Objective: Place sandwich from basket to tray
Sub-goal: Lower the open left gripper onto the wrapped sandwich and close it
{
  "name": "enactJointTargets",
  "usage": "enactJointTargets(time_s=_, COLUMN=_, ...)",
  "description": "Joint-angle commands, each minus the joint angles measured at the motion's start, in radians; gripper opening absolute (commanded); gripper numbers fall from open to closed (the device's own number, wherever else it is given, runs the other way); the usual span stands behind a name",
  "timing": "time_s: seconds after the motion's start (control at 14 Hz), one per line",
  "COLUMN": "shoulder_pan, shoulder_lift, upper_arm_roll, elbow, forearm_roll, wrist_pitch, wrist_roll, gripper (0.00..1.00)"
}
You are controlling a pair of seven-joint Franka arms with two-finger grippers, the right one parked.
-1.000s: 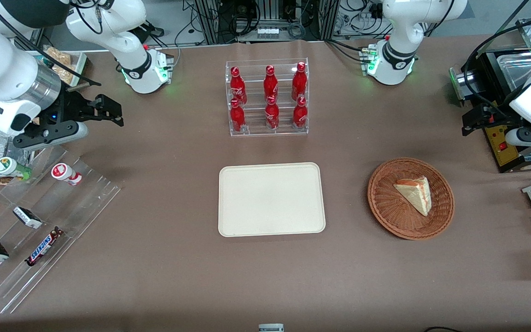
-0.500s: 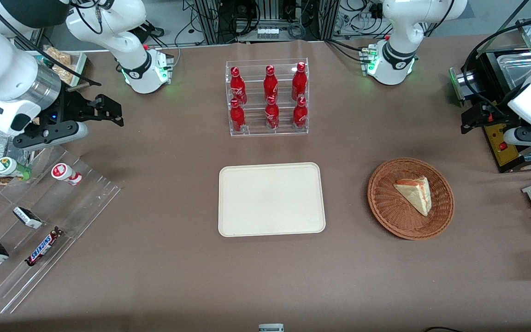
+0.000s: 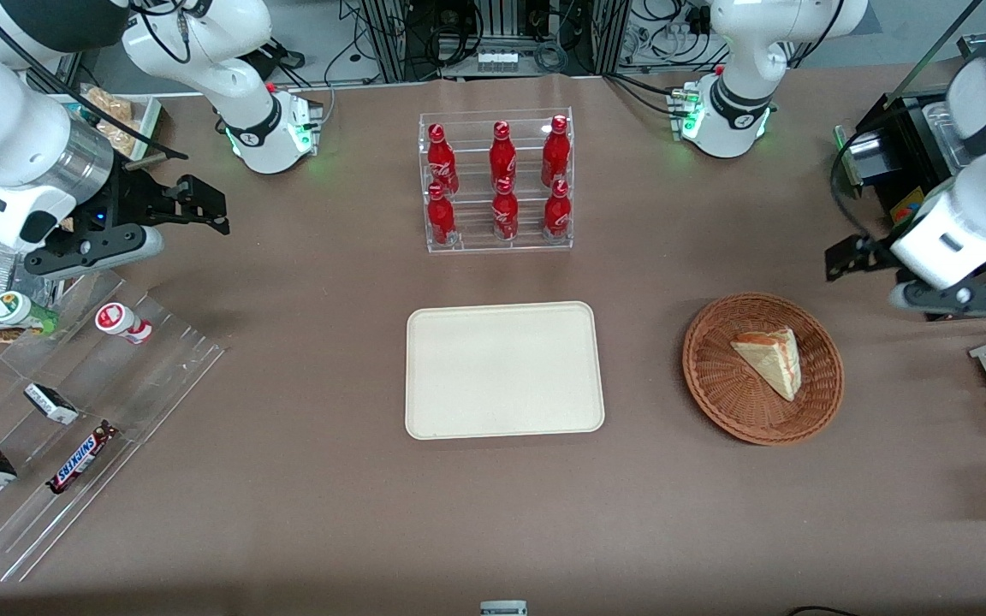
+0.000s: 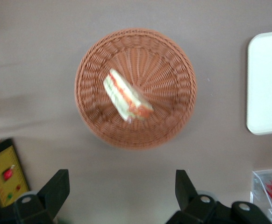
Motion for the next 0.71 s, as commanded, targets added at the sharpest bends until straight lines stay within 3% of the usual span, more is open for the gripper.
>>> enactJointTargets(time_s=0.0, shoulder_pan=0.013, shoulder_lift=0.012, upper_arm_roll=-0.007, elbow=-0.168, forearm_roll=0.001, wrist_pitch=0.216, wrist_roll=0.003, gripper=1.00)
enactJointTargets(time_s=0.29, shoulder_pan=0.026, shoulder_lift=0.082, upper_arm_roll=0.005, elbow=-0.271, forearm_roll=0.000, wrist_pitch=0.428, wrist_roll=-0.046, gripper=1.00)
enactJointTargets(time_s=0.43, shoulder_pan=0.024, shoulder_lift=0.105, upper_arm_roll=0.005, elbow=-0.305, forearm_roll=0.000, wrist_pitch=0.514, wrist_roll=-0.228, gripper=1.00)
enactJointTargets(time_s=0.64, shoulder_pan=0.015, shoulder_lift=0.143, upper_arm_roll=0.005, elbow=-0.318, forearm_roll=0.000, wrist_pitch=0.548, wrist_roll=-0.637, gripper=1.00)
